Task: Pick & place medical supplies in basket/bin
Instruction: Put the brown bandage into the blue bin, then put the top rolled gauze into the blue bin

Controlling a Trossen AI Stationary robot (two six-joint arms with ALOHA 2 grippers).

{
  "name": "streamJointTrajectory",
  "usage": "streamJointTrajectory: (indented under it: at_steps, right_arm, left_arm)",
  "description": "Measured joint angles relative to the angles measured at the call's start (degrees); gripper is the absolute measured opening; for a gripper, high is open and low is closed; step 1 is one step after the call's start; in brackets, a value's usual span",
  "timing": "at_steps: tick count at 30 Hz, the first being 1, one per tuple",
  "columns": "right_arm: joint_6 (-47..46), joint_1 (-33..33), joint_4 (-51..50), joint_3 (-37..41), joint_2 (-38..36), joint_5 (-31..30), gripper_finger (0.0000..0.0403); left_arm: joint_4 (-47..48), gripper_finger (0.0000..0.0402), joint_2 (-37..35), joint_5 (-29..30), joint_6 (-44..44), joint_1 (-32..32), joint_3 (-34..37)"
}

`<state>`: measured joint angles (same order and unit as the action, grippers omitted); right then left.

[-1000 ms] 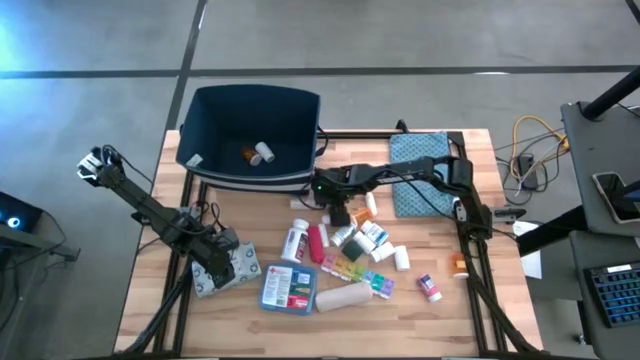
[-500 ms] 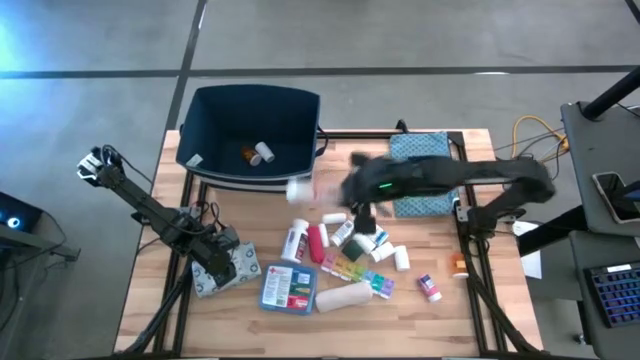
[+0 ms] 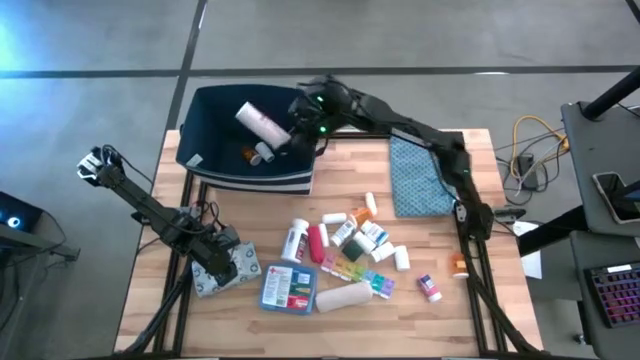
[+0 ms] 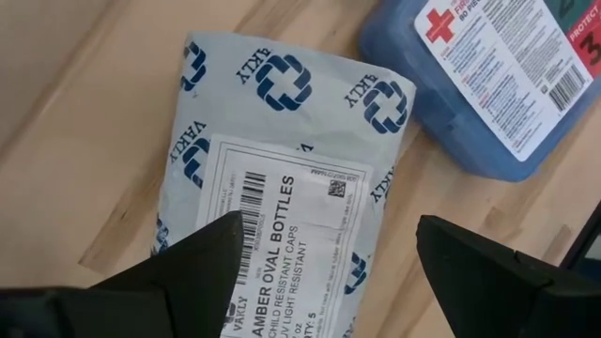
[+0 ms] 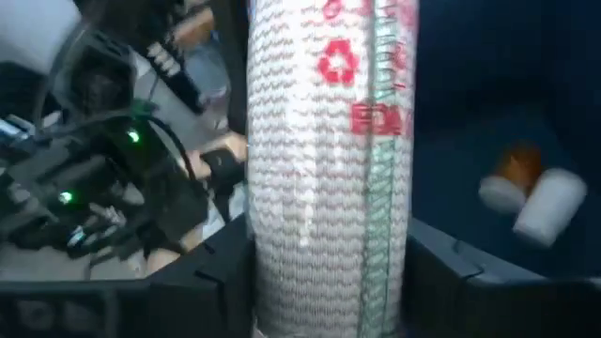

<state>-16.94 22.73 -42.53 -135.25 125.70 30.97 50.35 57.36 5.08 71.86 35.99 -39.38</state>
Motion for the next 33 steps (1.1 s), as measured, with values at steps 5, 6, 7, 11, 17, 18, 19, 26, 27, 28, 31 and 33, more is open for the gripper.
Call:
streamJointTrajectory:
  at_steps: [5,6,7,11,17,18,19,26,27,28,31,33]
  right_arm:
    - [0.0,0.8,0.2,9.0,-4.5,0.1,0.0265]
    - [1.4,0.5,-0.1,10.2,-5.5,-1.2,0.0278]
    - [3.1,0.0,-0.6,11.2,-6.8,-4.0,0.0291]
    - [12.8,-3.0,-3.4,14.9,-15.1,-17.0,0.0331]
    - [24.5,-13.4,-14.4,25.2,-28.3,-38.3,0.0353]
    - [24.8,-15.3,-16.4,28.0,-29.8,-41.7,0.0354]
    - [24.6,-16.9,-18.5,30.9,-31.2,-44.1,0.0354]
    - [-9.1,-17.4,-22.2,56.5,-36.3,-43.1,0.035]
    - [-14.4,-16.6,-19.4,60.2,-36.4,-42.4,0.0348]
    - [-18.8,-15.4,-16.5,63.3,-36.9,-40.4,0.0345]
    - [-27.2,-12.8,-5.8,71.0,-37.0,-35.7,0.0337]
    - [-31.6,-12.1,-0.8,74.9,-35.2,-35.6,0.033]
  left_arm:
    - [-0.2,0.0294,0.1,0.3,0.9,0.1,0.1]
    - [-0.3,0.0294,0.2,0.5,0.9,0.1,0.1]
    - [-0.2,0.0295,0.3,0.9,1.0,0.3,0.1]
    - [0.0,0.0295,0.6,1.2,0.8,0.4,0.4]
    - [-0.4,0.0295,1.1,1.2,0.0,0.4,0.4]
    - [-0.4,0.0295,1.1,1.2,-0.2,0.4,0.5]
    - [-0.4,0.0295,1.1,1.2,-0.5,0.4,0.6]
    - [-0.5,0.0295,1.2,1.2,-1.2,0.3,0.9]
    - [-0.5,0.0295,1.2,1.2,-1.3,0.3,0.9]
    - [-0.5,0.0295,1.2,1.2,-1.2,0.3,0.9]
    - [-0.5,0.0295,1.2,1.1,-1.2,0.3,0.9]
    - [-0.5,0.0295,1.2,1.0,-1.2,0.3,0.9]
